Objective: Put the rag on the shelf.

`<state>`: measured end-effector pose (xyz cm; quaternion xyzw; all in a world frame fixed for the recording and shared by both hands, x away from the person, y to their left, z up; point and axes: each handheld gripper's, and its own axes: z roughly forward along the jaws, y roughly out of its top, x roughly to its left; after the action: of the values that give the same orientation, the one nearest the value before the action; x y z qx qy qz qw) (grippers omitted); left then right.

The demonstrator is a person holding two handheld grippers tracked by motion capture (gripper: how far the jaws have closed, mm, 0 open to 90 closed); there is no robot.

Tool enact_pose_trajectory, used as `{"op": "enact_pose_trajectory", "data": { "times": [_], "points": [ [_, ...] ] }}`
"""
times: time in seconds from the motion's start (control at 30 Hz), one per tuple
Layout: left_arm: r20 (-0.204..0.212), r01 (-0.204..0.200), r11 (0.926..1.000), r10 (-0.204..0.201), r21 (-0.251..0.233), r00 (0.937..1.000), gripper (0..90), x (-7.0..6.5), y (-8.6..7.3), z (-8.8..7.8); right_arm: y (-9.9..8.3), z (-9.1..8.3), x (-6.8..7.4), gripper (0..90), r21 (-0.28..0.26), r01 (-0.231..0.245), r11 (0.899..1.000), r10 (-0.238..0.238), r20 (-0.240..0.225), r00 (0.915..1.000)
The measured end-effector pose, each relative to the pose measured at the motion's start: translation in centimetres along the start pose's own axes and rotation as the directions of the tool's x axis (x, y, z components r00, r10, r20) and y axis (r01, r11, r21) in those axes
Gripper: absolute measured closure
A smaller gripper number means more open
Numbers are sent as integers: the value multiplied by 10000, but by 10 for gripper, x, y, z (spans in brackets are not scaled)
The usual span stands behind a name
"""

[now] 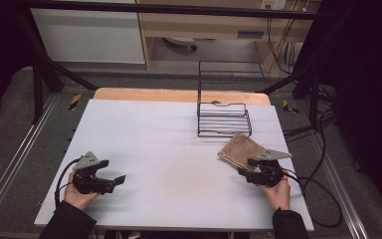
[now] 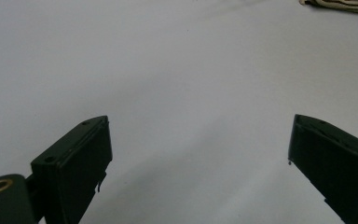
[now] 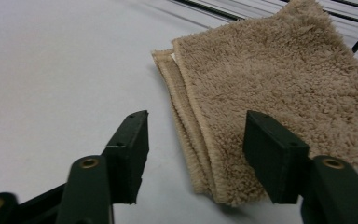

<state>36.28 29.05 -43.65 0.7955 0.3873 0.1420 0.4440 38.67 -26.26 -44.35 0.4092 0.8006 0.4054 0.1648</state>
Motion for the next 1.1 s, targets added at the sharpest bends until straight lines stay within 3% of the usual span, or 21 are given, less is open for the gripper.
{"op": "enact_pose_trajectory", "data": {
  "times": [0.23,0.67,1.1],
  "points": [
    [-13,-9,10000,9,20,10000,64,-1,0,0,-1,7,-1,560,504,501,9975,-525,471,9975],
    [-12,-25,10000,25,67,10000,69,-1,0,1,-2,15,4,645,857,1474,9854,-1545,826,9845],
    [-5,0,10000,0,80,10000,73,0,0,1,3,15,-1,795,996,1102,9889,-1190,871,9891]
  ]
}}
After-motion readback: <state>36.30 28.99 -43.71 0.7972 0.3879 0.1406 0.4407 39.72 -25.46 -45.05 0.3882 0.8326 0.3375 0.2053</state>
